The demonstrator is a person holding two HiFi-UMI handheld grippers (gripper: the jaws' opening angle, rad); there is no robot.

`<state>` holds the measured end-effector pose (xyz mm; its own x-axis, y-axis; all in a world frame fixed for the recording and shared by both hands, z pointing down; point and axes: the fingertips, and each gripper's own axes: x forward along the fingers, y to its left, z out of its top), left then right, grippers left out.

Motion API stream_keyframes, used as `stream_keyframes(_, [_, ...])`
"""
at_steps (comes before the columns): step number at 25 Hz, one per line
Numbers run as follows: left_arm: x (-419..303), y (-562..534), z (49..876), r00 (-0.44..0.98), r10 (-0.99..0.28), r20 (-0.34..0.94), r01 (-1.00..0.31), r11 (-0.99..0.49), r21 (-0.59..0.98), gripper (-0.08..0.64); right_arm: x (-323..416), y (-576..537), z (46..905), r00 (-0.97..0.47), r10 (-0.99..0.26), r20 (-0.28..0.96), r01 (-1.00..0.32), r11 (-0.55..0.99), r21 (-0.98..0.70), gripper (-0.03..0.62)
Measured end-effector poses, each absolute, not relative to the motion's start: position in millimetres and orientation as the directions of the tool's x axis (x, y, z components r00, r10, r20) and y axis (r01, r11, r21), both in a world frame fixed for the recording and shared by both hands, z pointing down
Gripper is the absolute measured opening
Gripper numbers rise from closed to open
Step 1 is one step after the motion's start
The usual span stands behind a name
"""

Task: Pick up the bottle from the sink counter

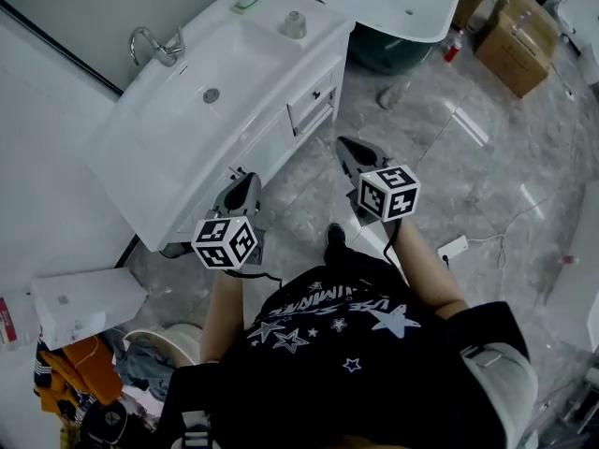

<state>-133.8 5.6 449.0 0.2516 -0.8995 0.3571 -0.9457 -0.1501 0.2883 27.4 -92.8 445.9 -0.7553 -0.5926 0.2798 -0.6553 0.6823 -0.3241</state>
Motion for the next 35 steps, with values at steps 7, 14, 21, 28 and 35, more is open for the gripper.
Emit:
stream_keyframes(7, [-119,-76,446,0.227,-0.906,0.356,-0.953,-0.132,0.274,0.008,39,-172,446,-0.777,-0.573,0.260,-0.629,0.701,-0.337,0.008])
stream_keyframes(14, [-106,-130,435,0.207,-0.925,0.318,-0.955,-0.120,0.271,0.008,53,-219,446,-0.796,-0.557,0.238,-0.605,0.720,-0.339,0.008])
stream_keyframes(21, [-103,-155,437,0.219,-0.921,0.323,-0.954,-0.132,0.271,0.008,63,-238,458,-0.753,-0.598,0.276,-0.658,0.673,-0.338,0.008])
stream_keyframes(28, [-104,-198,447,0.268,-0.908,0.322,-0.942,-0.177,0.283,0.009,61,-263,467,-0.746,-0.600,0.288,-0.666,0.662,-0.344,0.008])
stream_keyframes(35, [-103,-260,449,0.350,-0.894,0.279,-0.917,-0.266,0.298,0.140,50,-315,469,-0.740,-0.597,0.309,-0.672,0.664,-0.328,0.008])
